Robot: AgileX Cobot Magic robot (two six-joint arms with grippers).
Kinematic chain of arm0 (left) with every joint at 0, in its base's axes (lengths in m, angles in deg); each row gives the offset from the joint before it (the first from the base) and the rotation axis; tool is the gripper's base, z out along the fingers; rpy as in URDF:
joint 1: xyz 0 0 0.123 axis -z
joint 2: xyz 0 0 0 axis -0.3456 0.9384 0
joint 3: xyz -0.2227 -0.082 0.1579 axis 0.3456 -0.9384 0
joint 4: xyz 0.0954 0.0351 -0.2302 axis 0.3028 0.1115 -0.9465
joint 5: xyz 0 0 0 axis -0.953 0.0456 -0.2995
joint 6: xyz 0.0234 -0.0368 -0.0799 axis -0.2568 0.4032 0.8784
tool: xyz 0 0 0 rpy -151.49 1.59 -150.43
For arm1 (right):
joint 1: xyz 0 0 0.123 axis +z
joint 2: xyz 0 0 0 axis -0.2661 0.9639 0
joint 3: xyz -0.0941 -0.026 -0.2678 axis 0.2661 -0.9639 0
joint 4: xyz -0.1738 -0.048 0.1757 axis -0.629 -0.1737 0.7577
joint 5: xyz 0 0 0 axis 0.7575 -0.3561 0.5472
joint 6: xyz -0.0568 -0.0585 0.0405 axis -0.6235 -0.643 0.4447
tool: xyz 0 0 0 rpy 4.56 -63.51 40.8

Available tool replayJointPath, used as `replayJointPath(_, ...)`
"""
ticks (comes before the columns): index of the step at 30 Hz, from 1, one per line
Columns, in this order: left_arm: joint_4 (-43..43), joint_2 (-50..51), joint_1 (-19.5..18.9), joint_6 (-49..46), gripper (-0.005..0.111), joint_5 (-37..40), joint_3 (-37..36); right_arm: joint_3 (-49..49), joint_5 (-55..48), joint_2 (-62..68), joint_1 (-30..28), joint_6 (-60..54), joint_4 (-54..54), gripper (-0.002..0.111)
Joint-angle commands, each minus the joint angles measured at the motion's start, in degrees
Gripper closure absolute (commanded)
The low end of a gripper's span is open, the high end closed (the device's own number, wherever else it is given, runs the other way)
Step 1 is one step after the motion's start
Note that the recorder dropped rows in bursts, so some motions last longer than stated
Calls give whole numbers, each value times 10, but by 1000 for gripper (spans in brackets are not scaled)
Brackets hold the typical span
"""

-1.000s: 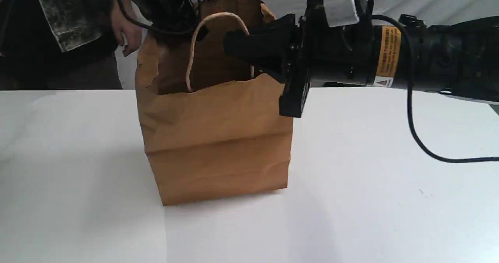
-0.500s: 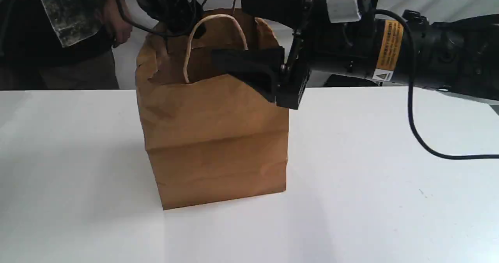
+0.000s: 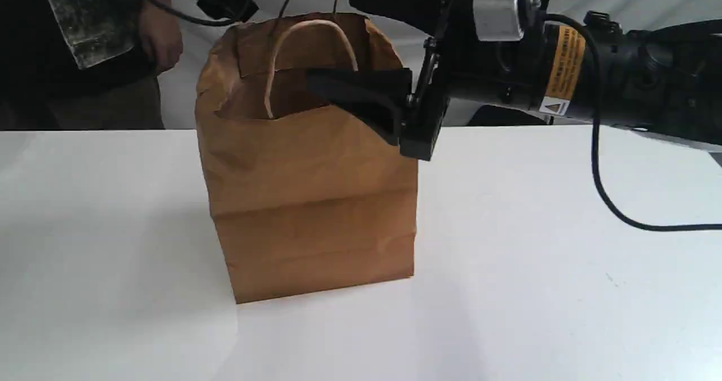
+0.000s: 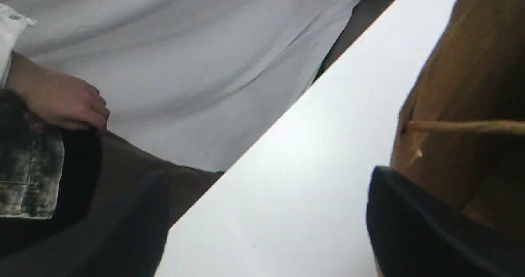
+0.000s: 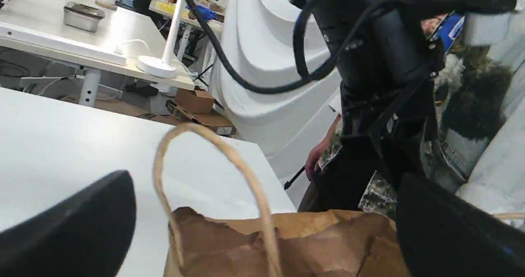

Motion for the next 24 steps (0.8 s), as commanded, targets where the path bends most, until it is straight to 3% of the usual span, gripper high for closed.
replayJointPath(1,-14,-24,3,4,39,5,0,-1,9,-21,-3,-5,8,25)
replayJointPath(7,-27,-35,-23,21,39,16,0,-1,10,-57,-37,7,-9,25)
replayJointPath(16,-151,-39,-109,21,39,46,0,-1,12,-83,-97,121,-128,29)
replayJointPath(19,-250,-42,-141,0,39,46,0,-1,12,-85,-111,145,-123,34)
replayJointPath(24,-420,-42,-185,-96,39,61,-30,-1,9,-85,-130,143,-97,53)
